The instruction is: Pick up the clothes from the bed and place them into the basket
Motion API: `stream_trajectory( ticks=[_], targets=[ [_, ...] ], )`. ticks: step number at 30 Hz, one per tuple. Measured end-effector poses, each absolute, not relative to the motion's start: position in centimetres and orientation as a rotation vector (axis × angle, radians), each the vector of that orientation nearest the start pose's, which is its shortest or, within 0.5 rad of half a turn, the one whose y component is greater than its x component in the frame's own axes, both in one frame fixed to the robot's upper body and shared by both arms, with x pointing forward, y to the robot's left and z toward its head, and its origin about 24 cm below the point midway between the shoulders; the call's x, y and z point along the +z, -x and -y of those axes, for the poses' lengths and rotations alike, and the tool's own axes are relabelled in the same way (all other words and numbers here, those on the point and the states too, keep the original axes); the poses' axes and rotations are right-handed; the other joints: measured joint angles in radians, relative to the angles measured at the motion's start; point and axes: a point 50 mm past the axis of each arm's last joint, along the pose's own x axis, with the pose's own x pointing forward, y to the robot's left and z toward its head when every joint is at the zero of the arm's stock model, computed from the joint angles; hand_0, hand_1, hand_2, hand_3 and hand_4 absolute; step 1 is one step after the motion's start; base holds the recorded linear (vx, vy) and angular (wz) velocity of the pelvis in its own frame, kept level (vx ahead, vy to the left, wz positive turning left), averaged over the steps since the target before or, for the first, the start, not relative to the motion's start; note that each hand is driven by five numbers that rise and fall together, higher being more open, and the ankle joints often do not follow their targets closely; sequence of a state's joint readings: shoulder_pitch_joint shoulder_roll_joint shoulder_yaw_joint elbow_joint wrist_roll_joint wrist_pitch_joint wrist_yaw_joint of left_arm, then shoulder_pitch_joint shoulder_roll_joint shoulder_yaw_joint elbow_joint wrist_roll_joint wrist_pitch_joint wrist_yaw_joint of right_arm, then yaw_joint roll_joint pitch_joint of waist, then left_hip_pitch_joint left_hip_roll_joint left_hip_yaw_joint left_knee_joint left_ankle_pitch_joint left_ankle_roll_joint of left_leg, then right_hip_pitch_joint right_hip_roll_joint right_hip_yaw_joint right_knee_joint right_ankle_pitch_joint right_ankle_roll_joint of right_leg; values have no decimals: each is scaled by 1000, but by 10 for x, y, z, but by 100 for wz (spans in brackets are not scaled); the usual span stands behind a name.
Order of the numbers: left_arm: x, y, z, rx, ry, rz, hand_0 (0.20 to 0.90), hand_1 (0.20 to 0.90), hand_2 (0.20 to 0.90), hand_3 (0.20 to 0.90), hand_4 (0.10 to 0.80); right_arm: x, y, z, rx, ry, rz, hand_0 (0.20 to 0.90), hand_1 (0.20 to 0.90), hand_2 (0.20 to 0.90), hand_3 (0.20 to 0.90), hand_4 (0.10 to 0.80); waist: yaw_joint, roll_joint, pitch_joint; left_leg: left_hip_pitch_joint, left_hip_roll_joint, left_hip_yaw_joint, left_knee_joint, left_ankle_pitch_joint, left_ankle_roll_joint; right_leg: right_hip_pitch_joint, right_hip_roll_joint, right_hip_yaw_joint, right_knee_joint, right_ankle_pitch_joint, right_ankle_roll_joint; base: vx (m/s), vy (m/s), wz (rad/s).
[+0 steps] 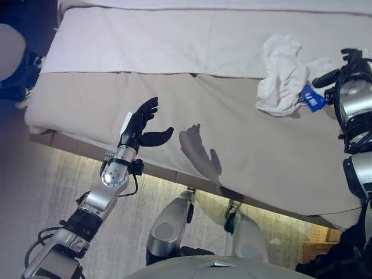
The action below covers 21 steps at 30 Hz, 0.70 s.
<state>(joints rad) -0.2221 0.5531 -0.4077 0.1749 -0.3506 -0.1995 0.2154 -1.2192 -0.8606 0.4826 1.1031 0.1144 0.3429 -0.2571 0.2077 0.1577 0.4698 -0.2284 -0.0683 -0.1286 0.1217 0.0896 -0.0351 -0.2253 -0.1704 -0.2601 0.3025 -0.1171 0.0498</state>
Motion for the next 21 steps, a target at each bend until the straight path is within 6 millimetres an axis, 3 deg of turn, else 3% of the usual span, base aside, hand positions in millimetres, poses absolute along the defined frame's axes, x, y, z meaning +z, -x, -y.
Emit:
stream_trajectory(
  ticks=[4, 9, 14, 21],
  targets=[
    [65, -283, -176, -161, -234, 122, 900, 900, 900, 900, 800, 272, -375, 342, -734, 790, -153, 900, 900, 900, 900, 800, 34, 10, 54, -83, -18, -8, 42, 0, 0, -128, -29, 0, 154, -55, -23, 8, -51, 16],
    [61, -277, -174, -180, -236, 109, 900, 900, 900, 900, 800, 270, -375, 340, -751, 791, -177, 900, 900, 900, 900, 800, 61, 7, 56, -215, -20, -15, 105, -2, -1, -266, -39, 0, 245, -77, -40, 49, -92, 10],
    [74, -272, -168, -209, -226, 174, 900, 900, 900, 900, 800, 277, -374, 340, -808, 794, -163, 900, 900, 900, 900, 800, 60, 0, 61, -340, -34, -21, 187, -2, 0, -389, -60, 0, 338, -97, -60, -28, -99, 12],
    [87, -268, -163, -236, -210, 244, 900, 900, 900, 900, 800, 288, -373, 338, -861, 794, -115, 900, 900, 900, 900, 800, 60, 0, 61, -485, -30, -29, 279, -12, 7, -515, -59, 1, 401, -103, -61, -33, -78, 4]
  ],
)
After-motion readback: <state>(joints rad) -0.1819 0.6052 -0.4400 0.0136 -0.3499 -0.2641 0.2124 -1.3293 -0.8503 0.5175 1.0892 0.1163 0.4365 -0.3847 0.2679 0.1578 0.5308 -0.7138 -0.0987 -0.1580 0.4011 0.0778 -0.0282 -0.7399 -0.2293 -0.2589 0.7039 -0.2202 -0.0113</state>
